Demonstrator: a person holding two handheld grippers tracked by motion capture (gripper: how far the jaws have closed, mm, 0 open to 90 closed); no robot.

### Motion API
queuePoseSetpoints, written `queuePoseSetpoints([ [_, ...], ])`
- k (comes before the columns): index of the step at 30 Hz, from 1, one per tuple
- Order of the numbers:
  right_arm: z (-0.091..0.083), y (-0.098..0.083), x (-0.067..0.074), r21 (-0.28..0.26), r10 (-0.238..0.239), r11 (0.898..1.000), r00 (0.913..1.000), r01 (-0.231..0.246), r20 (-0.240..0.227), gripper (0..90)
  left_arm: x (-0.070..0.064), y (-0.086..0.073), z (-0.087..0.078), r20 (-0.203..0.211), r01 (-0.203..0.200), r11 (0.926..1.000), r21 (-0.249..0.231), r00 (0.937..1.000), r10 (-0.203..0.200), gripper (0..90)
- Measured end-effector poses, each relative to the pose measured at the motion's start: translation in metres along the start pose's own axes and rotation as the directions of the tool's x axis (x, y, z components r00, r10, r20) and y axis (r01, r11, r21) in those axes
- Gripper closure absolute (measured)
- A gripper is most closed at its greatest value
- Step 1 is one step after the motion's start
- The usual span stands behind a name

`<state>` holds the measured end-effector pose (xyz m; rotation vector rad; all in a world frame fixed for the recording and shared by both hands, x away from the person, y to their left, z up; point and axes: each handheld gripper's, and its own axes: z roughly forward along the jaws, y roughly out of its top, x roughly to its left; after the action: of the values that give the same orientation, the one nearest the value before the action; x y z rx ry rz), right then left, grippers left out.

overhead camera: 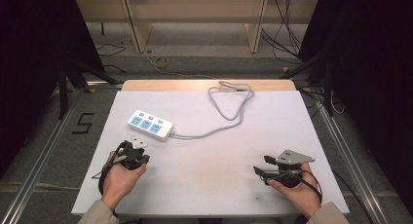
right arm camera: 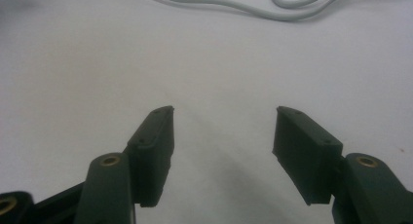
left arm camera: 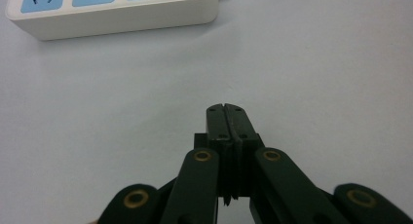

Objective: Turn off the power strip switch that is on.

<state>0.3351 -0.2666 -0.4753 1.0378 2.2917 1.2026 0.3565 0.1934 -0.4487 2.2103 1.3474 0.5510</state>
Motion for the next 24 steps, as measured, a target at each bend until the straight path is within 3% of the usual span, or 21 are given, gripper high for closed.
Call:
queuePoseSetpoints([
  [24, 0.001, 0.000, 0.001, 0.000, -0.005, 1.000, 1.0000, 0.005, -0.001, 41.0, 0.006, 0.019, 0.004, 0.012, 0.023, 0.9993, 0.030, 0.9996, -0.024, 89.6],
])
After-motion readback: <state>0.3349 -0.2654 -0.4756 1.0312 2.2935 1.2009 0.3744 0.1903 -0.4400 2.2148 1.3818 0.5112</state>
